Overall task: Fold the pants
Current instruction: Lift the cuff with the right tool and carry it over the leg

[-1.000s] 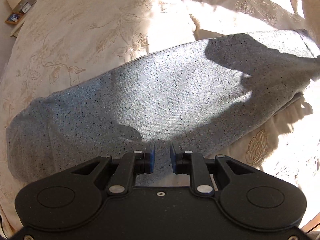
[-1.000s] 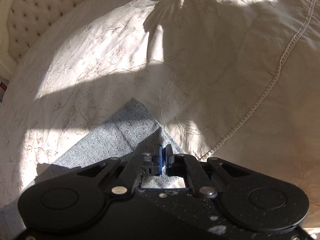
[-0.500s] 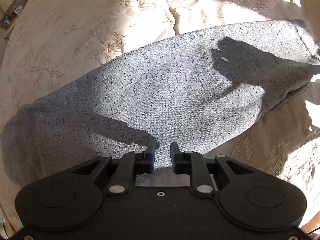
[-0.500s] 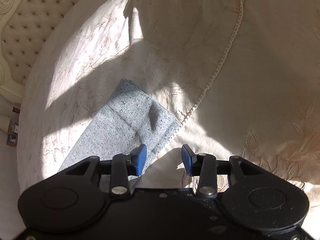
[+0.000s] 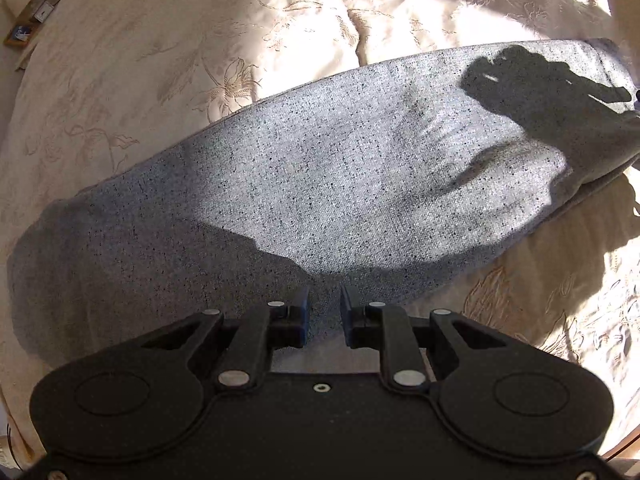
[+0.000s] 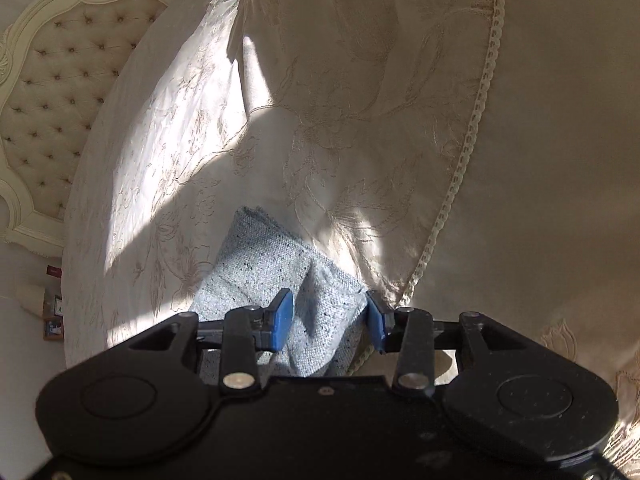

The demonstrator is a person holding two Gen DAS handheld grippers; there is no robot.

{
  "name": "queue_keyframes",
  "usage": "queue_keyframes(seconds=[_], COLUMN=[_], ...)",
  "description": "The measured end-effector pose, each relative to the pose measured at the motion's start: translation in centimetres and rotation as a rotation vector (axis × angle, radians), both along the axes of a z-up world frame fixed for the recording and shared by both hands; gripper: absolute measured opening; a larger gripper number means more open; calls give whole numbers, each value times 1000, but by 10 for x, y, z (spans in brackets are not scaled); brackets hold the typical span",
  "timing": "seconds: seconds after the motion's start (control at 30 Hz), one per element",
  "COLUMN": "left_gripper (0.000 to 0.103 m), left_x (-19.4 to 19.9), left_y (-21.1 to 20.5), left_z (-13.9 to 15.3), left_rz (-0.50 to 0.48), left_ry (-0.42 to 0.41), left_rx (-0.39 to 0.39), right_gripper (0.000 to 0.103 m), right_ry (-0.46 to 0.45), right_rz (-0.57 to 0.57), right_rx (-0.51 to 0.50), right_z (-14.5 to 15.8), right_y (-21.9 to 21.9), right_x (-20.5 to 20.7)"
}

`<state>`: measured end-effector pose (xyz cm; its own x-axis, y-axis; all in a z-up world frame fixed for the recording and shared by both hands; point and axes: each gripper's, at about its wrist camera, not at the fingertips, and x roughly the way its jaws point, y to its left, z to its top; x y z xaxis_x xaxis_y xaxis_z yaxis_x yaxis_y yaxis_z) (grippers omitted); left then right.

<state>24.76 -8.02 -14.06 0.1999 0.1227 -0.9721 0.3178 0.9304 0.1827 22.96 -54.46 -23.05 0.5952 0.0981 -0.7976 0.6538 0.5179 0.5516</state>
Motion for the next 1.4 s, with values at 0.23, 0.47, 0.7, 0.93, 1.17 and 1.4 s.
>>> queue_keyframes(seconds=[0.23, 0.47, 0.7, 0.93, 1.17, 1.4], left_gripper=[28, 28, 27, 24, 23, 21], left_x=[21, 71, 126, 115, 50, 31], left_y=[-27, -52, -55, -54, -32, -52], left_z=[-1, -17, -63, -45, -19, -59], left_rz=[27, 72, 114, 55, 83, 58], left_ry=[7, -38, -11, -45, -22, 47], left_rx=[-108, -132, -83, -91, -172, -150], right_gripper=[43, 14, 14, 14, 14, 14], right_ry=[-15, -15, -38, -60, -71, -68], right_rz=[94, 291, 306, 327, 326, 323], right_rx=[-8, -51, -79, -88, -99, -115], right_z=[-8, 0, 17, 32, 42, 50], right_y=[-8, 4, 9, 13, 18, 21], right_x=[10, 19, 22, 27, 31, 31])
